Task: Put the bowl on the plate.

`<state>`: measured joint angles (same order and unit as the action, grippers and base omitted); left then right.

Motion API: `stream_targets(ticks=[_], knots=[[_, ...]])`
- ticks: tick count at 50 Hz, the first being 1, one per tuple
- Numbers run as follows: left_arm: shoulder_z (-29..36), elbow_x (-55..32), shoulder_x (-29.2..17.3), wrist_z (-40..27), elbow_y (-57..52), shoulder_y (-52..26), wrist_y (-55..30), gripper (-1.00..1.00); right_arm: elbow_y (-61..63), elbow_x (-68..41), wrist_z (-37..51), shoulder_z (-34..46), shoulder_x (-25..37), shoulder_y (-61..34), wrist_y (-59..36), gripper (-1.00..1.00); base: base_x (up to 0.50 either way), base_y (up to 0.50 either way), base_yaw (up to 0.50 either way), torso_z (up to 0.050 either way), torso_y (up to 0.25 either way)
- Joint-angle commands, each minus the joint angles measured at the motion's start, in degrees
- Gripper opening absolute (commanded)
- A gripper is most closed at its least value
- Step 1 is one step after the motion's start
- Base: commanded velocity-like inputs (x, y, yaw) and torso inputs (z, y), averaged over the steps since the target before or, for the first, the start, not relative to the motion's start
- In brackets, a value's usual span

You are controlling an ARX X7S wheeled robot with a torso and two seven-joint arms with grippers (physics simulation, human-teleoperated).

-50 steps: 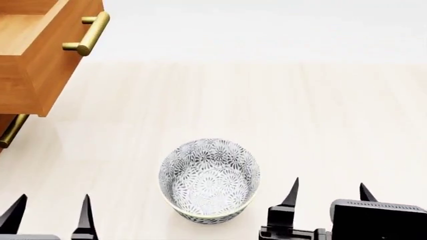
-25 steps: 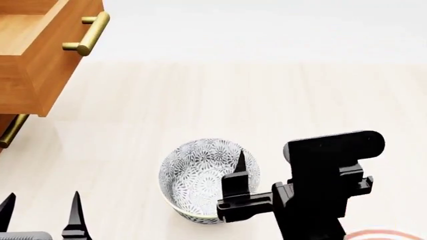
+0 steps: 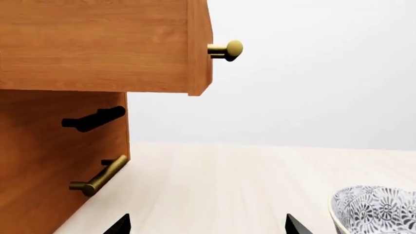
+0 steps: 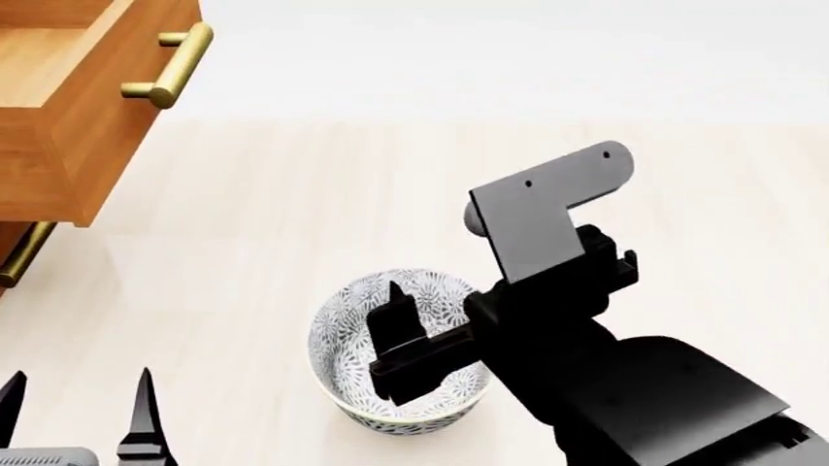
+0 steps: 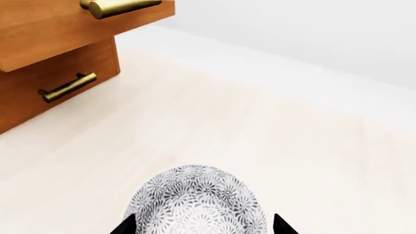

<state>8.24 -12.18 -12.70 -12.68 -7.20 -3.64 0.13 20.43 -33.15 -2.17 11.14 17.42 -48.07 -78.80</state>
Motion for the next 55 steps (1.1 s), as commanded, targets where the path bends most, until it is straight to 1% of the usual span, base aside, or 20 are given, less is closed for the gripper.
stream_targets(ticks=[1,4,7,9,18,34,41,55], knots=[[0.21,-0.3,-0.18,-0.11,0.44,-0.24,0.46,1.0,-9.01,1.35,-2.38,9.71,0.09,-8.34,-2.36,1.0,0.0,0.0,0.0,0.0,0.0],[0.28,-0.44,-0.28,-0.22,0.0,-0.27,0.2,1.0,-12.32,1.89,-2.92,12.33,-0.67,-10.04,-2.68,1.0,0.0,0.0,0.0,0.0,0.0],[0.31,-0.53,-0.4,-0.28,-0.14,-0.1,0.21,1.0,-14.8,3.04,-3.44,16.84,-1.23,-11.14,-1.96,1.0,0.0,0.0,0.0,0.0,0.0],[0.36,-0.63,-0.49,-0.4,-0.57,-0.03,-0.06,1.0,-15.54,3.05,-3.76,17.62,-1.56,-11.42,-1.67,1.0,0.0,0.0,0.0,0.0,0.0],[0.83,-0.58,-0.67,-0.63,-0.67,-0.3,-0.24,1.0,-19.54,2.1,-5.7,18.45,-3.35,-13.06,-0.82,1.0,0.0,0.0,0.0,0.0,0.0],[1.16,-0.81,-1.19,-1.54,-2.28,0.07,-0.83,1.0,-20.72,0.45,-7.4,19.37,-5.3,-13.42,0.91,1.0,0.0,0.0,0.0,0.0,0.0],[1.19,-0.96,-1.45,-1.67,-2.37,0.12,-0.56,1.0,-24.56,1.59,-8.37,22.88,-6.55,-14.11,2.83,1.0,0.0,0.0,0.0,0.0,0.0],[1.52,-1.17,-1.69,-1.88,-1.93,0.05,-0.05,1.0,-34.11,3.58,-10.78,26.81,-8.45,-16.35,7.01,1.0,0.0,0.0,0.0,0.0,0.0]])
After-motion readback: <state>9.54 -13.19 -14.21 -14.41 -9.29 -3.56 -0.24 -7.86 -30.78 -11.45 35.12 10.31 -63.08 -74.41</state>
